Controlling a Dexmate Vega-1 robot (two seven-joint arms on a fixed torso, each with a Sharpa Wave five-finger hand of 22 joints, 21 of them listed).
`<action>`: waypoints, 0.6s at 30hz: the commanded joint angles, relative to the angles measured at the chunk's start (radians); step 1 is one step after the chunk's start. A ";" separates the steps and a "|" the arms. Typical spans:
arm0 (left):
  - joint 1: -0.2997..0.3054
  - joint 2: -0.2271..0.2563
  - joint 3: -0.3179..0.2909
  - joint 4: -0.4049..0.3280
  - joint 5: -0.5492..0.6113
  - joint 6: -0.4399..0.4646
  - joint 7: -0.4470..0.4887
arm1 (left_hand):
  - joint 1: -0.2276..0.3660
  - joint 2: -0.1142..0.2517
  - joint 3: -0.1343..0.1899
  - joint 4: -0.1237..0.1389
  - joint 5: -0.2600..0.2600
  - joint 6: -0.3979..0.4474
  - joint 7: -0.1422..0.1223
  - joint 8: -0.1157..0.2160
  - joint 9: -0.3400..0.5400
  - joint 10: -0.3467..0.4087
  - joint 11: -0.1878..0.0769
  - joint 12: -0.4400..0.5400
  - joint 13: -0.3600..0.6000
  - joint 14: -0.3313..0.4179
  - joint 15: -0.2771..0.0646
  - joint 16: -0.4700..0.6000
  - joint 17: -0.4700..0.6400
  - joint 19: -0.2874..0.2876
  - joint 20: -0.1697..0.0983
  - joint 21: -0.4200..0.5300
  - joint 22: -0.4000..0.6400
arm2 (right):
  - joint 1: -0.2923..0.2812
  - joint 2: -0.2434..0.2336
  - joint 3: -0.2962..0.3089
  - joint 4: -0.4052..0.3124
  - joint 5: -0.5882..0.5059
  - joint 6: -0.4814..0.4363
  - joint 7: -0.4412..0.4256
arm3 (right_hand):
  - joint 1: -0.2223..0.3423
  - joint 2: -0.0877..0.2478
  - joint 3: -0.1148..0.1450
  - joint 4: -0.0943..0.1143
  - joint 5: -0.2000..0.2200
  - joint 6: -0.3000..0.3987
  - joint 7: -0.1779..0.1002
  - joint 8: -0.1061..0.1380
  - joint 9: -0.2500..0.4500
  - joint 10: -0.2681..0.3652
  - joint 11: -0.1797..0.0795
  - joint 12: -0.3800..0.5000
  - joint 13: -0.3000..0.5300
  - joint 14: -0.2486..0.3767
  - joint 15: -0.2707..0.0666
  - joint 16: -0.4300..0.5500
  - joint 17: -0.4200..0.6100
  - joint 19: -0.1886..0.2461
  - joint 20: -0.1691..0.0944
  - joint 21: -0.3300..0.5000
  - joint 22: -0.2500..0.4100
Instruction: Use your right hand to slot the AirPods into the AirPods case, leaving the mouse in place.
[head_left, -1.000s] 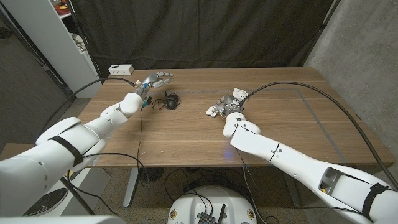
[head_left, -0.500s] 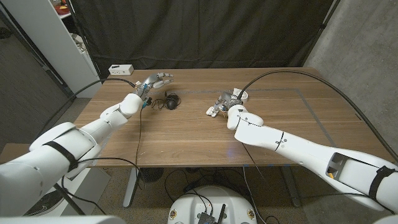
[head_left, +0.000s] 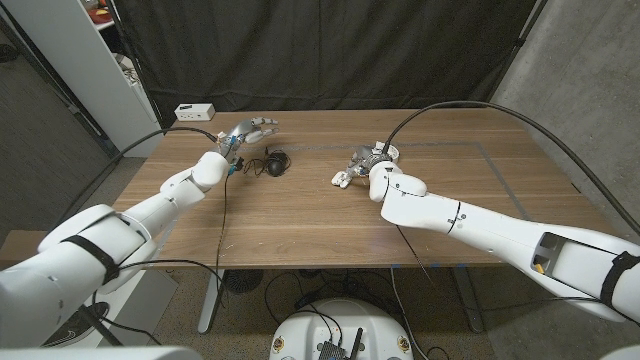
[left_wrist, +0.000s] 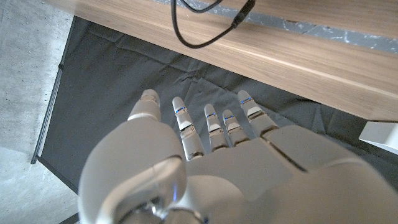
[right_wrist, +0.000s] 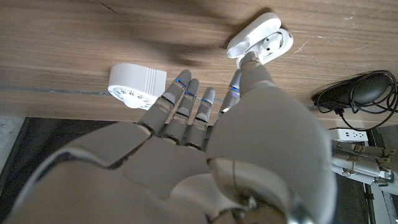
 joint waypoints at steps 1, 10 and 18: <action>0.019 0.011 -0.016 -0.035 0.007 0.021 0.003 | 0.005 0.006 -0.002 -0.005 -0.002 0.002 -0.001 0.003 0.002 0.003 -0.003 -0.002 0.004 0.008 -0.036 -0.005 0.002 0.002 0.003 0.004 0.001 | 0.039 0.001 -0.032 0.008 -0.026 -0.020 0.055 | -0.005 -0.003 0.002 0.007 -0.001 0.004 0.004 -0.003 0.003 -0.014 0.002 -0.005 0.001 -0.013 -0.115 -0.006 -0.003 -0.006 0.002 -0.001 0.003; 0.024 0.012 -0.021 -0.043 0.009 0.028 -0.001 | 0.005 0.005 -0.003 -0.005 -0.002 0.000 -0.002 0.002 0.002 0.002 0.000 -0.003 0.004 0.006 -0.035 -0.005 0.002 -0.003 0.006 0.002 0.001 | 0.069 0.005 -0.053 0.020 -0.036 -0.032 0.089 | -0.008 -0.001 0.000 0.008 0.000 0.004 0.004 -0.006 0.002 -0.025 0.007 -0.011 -0.002 -0.032 -0.098 -0.014 -0.007 -0.013 0.013 -0.004 0.002; 0.033 0.015 -0.027 -0.054 0.010 0.033 0.002 | 0.005 0.004 -0.004 -0.006 -0.002 0.003 -0.002 0.004 0.002 0.002 -0.003 -0.003 0.004 0.006 -0.038 -0.005 0.002 -0.003 0.004 0.002 0.001 | 0.104 0.006 -0.080 0.041 -0.041 -0.032 0.131 | -0.012 0.003 -0.001 0.011 0.000 0.005 0.004 -0.008 0.001 -0.034 0.009 -0.015 -0.004 -0.060 -0.084 -0.025 -0.009 -0.014 0.019 -0.004 0.001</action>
